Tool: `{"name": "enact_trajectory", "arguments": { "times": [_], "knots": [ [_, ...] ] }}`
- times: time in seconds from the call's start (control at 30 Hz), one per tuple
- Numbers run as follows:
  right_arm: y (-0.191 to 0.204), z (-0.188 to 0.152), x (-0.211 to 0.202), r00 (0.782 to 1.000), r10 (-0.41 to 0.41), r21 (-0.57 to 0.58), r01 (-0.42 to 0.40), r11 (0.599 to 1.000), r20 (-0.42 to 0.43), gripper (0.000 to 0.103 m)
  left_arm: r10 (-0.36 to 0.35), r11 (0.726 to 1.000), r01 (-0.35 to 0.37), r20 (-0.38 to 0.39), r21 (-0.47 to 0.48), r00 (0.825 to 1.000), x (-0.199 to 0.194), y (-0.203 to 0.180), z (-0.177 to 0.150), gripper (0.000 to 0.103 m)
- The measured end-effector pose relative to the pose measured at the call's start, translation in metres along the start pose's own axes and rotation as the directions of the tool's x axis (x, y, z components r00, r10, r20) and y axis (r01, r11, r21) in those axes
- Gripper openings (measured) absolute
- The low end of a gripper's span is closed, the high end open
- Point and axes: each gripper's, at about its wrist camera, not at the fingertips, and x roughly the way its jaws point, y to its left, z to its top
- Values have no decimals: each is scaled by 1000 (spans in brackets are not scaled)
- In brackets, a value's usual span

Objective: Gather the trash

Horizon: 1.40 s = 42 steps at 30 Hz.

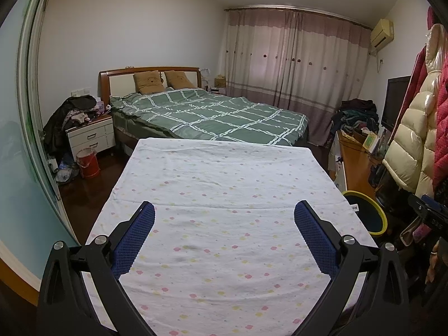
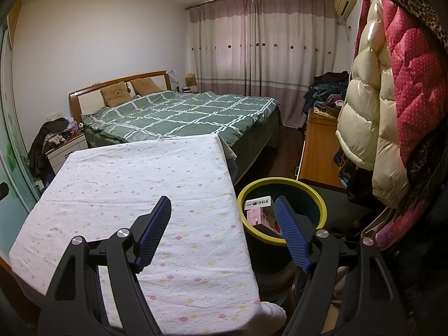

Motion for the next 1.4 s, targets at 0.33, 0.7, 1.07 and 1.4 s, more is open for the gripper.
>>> {"name": "enact_trajectory", "arguments": {
  "times": [0.33, 0.7, 1.07, 1.4],
  "knots": [
    [1, -2, 3, 1000, 4, 7, -4, 1000, -7, 72, -8, 1000, 8, -5, 0, 1000, 3, -1, -1, 98],
    [1, -2, 5, 1000, 9, 12, -9, 1000, -9, 72, -14, 1000, 14, -14, 11, 1000, 8, -7, -2, 98],
    [3, -4, 7, 1000, 8, 12, -8, 1000, -12, 72, -25, 1000, 25, -13, 10, 1000, 9, -9, -2, 98],
    [6, -6, 9, 1000, 10, 13, -10, 1000, -18, 72, -42, 999, 42, -31, 7, 999, 15, -13, -4, 98]
  ]
}}
